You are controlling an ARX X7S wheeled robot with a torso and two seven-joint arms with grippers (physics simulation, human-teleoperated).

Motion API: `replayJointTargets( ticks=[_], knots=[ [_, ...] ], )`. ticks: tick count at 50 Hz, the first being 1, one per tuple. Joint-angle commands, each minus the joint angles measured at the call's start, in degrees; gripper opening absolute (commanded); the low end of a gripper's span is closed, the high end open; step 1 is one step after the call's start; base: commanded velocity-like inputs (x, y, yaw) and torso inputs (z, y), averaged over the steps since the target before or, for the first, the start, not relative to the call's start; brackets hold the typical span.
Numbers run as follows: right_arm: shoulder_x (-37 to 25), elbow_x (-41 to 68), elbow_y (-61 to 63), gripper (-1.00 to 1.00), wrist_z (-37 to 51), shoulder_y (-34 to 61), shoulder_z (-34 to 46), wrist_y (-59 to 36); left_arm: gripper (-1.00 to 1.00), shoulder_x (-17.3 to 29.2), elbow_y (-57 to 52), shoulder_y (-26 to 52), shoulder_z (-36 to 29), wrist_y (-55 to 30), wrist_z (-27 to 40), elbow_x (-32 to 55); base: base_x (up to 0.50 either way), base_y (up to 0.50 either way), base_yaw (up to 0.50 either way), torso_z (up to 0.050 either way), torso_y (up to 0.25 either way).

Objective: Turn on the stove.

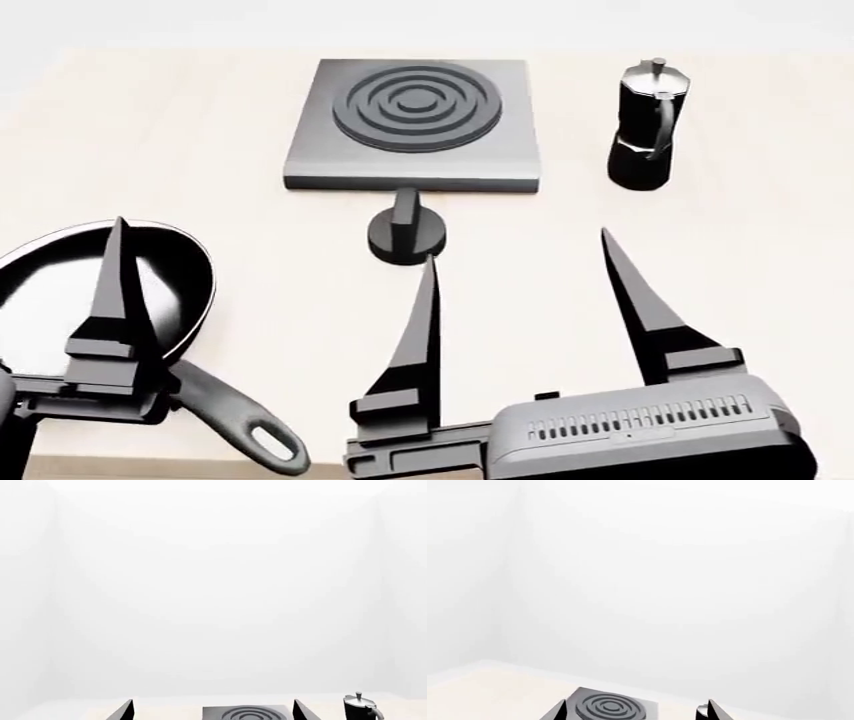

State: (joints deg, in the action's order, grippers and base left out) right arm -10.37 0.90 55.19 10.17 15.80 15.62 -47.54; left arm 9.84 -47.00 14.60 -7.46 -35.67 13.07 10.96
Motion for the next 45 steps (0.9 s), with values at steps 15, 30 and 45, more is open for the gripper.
replayJointTargets(
  ticks=[15,30,45],
  knots=[
    [-0.69,0.7,0.1,1.0,0.89,0.29,0.71,-0.23,1.0,1.15,0.4,0.22,-0.91,0.4,1.61,-0.29,0.0,0.17,0.0,0.0,0.0],
    [-0.73,1.77,0.0,1.0,1.21,0.24,-0.1,-0.09,1.0,1.44,0.4,0.33,-0.61,0.42,2.09,0.76,0.0,0.13,0.0,0.0,0.0],
    [-0.6,3.14,-0.03,1.0,1.39,0.52,-0.48,-1.1,1.0,1.94,0.53,0.38,-1.06,0.5,2.72,0.99,0.02,0.0,0.0,0.0,0.0]
  ],
)
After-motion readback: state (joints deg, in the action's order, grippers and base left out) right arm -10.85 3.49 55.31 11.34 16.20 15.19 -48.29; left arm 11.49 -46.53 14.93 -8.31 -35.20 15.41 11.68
